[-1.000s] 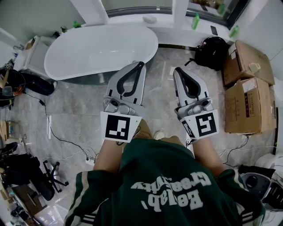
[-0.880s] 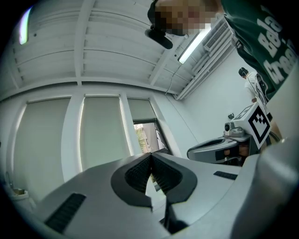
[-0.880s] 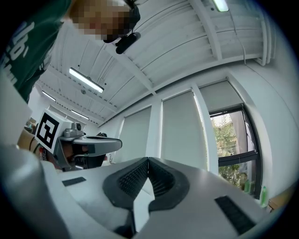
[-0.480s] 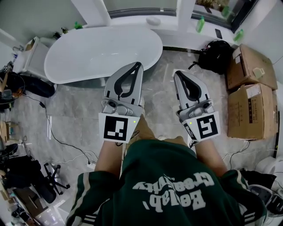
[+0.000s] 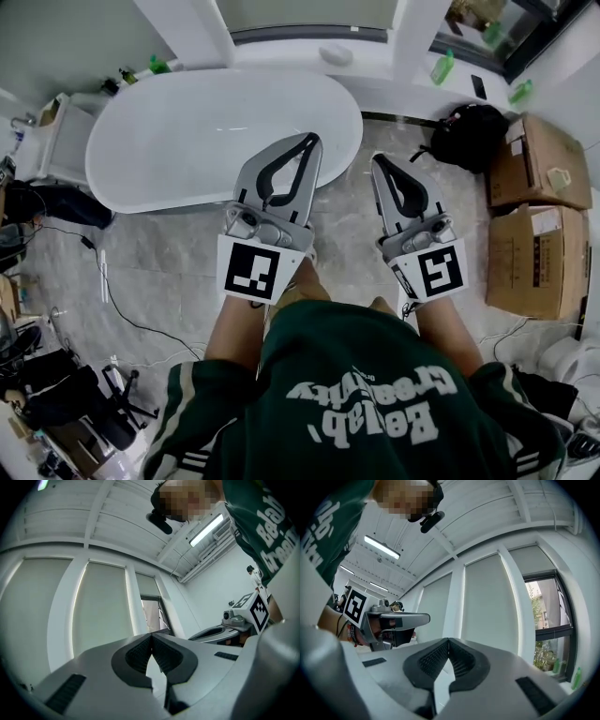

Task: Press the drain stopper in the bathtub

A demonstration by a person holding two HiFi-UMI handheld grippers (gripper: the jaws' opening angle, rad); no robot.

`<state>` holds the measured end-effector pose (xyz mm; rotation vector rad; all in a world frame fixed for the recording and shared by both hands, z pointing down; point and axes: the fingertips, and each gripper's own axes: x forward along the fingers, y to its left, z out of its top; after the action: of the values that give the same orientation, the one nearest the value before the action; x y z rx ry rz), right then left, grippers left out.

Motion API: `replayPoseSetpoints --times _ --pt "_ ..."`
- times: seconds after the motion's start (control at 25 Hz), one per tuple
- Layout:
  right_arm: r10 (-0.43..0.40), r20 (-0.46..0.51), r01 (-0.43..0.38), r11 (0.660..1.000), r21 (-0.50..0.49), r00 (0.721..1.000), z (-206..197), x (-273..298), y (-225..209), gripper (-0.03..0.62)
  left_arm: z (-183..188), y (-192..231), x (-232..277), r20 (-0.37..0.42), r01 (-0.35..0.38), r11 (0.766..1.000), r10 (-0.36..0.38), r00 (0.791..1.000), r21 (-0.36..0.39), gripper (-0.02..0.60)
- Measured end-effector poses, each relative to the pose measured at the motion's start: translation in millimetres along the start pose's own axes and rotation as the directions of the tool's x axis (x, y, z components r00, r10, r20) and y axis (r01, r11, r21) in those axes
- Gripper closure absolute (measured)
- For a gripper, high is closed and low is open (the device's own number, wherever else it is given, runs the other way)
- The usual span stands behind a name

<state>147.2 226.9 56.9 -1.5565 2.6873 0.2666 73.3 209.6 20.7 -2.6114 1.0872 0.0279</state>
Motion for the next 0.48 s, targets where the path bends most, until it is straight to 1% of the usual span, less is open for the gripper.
replayPoseSetpoints --times 0.12,0.28,0.48 --pt "-0.009 -0.006 0.009 1.000 0.012 1.000 -2.0 47.9 -10.6 0.579 -13.3 37.4 24.9 -0.015 0.023 1.000 -0.023 1.000 0.016 0.574" --pt "-0.011 -0.029 0.012 1.000 0.017 1.000 -12.2 106.6 -17.1 0.579 -33.7 85.5 46.8 -0.025 0.039 0.999 -0.038 0.999 0.016 0.574" --pt "-0.011 -0.069 0.012 1.000 0.009 0.998 -21.8 158.6 -17.4 0.579 -55.3 135.0 62.9 -0.025 0.043 0.999 -0.043 0.999 0.022 0.574"
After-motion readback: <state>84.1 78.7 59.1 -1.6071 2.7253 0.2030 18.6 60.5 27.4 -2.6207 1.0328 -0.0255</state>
